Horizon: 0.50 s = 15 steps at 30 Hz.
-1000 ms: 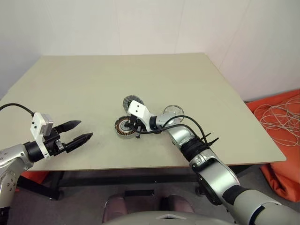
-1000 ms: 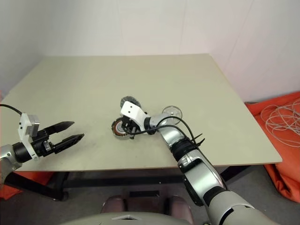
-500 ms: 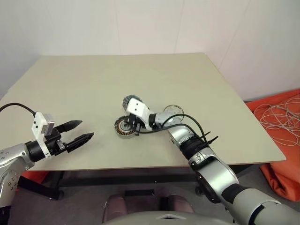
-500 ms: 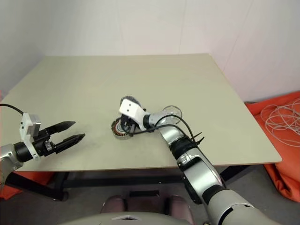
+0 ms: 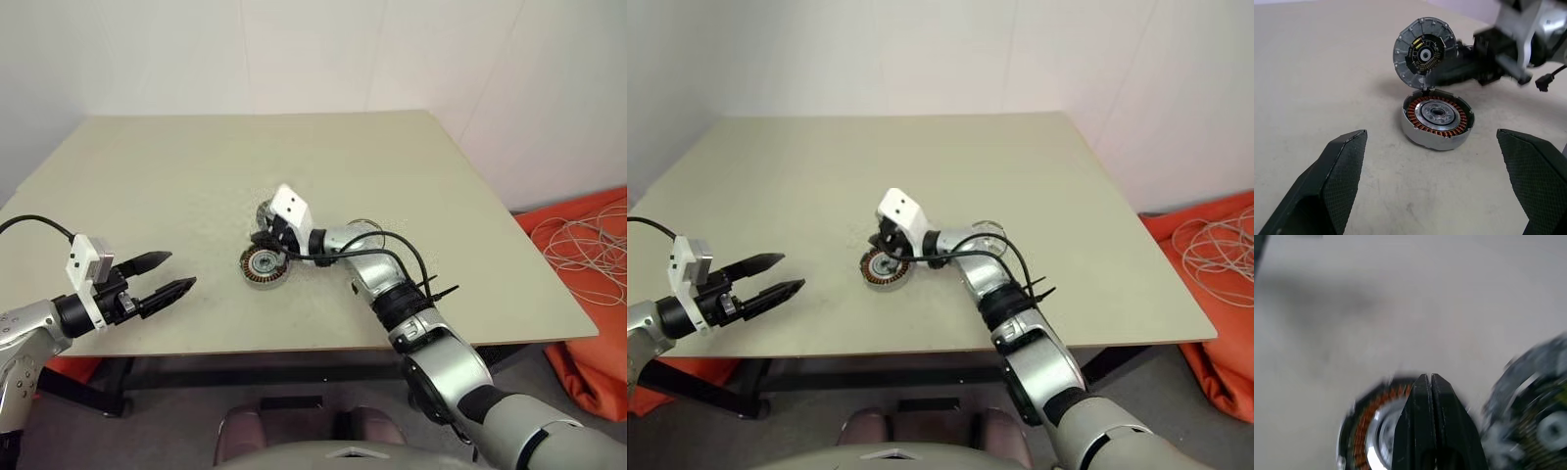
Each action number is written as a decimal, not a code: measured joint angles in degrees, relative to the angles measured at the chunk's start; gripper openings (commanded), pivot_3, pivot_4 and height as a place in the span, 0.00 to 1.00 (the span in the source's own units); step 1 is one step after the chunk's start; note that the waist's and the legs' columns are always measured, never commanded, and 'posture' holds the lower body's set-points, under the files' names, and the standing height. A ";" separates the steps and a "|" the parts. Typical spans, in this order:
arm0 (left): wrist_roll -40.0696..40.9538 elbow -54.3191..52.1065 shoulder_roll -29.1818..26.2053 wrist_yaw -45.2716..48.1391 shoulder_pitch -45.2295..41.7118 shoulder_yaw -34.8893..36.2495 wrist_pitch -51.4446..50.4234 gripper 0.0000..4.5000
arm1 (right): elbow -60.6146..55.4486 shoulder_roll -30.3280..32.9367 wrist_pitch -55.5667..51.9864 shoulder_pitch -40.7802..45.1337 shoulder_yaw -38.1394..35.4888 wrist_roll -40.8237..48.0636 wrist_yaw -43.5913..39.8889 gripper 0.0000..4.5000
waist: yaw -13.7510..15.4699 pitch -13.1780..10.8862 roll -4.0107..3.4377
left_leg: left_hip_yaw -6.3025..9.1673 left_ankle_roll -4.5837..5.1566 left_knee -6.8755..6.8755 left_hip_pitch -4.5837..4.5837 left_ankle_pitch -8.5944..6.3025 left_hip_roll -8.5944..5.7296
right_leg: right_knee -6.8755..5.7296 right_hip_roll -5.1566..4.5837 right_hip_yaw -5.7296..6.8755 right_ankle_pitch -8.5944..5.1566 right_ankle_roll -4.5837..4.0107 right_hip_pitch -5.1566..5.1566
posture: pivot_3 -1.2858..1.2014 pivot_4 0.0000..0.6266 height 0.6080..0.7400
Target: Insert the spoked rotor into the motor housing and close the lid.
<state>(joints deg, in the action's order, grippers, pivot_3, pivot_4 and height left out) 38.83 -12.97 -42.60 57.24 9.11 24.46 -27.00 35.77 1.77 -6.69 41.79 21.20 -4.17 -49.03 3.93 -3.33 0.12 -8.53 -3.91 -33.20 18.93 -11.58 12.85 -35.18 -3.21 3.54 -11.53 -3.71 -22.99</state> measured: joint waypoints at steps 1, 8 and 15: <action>0.00 0.00 0.00 -0.01 0.10 0.02 0.00 1.00 | 0.85 0.41 0.49 -0.97 0.77 -0.59 -0.11 0.01 | 0.03 -0.01 -0.01 | 0.00 0.00 0.00 0.01 0.00 0.00 | 0.01 0.00 0.00 -0.01 0.01 -0.01 | 0.52 0.00 1.00; 0.01 -0.09 0.00 -0.07 0.32 0.02 -0.09 1.00 | 1.58 0.53 0.62 -0.16 1.01 -1.57 1.03 0.01 | -0.03 -0.01 -0.07 | -0.02 -0.01 0.00 -0.36 0.00 -0.01 | -0.04 0.00 -0.06 -0.12 0.20 0.25 | 0.52 0.00 1.00; 0.00 -0.09 0.00 -0.08 0.31 0.02 -0.07 1.00 | -0.67 -1.52 -3.50 -0.53 -3.55 3.76 0.88 0.01 | 0.00 -0.06 -0.07 | -0.02 -0.03 -0.01 -0.50 0.02 0.00 | -0.05 0.01 -0.07 -0.12 0.20 0.21 | 0.52 0.00 1.00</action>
<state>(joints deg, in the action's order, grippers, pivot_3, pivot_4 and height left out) 38.83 -13.06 -42.60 57.15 9.42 24.49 -27.07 35.10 0.24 -10.19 41.26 17.65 -0.42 -48.15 3.93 -3.39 0.05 -8.55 -3.94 -33.21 18.44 -11.56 12.84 -35.23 -3.19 3.47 -11.65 -3.52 -22.78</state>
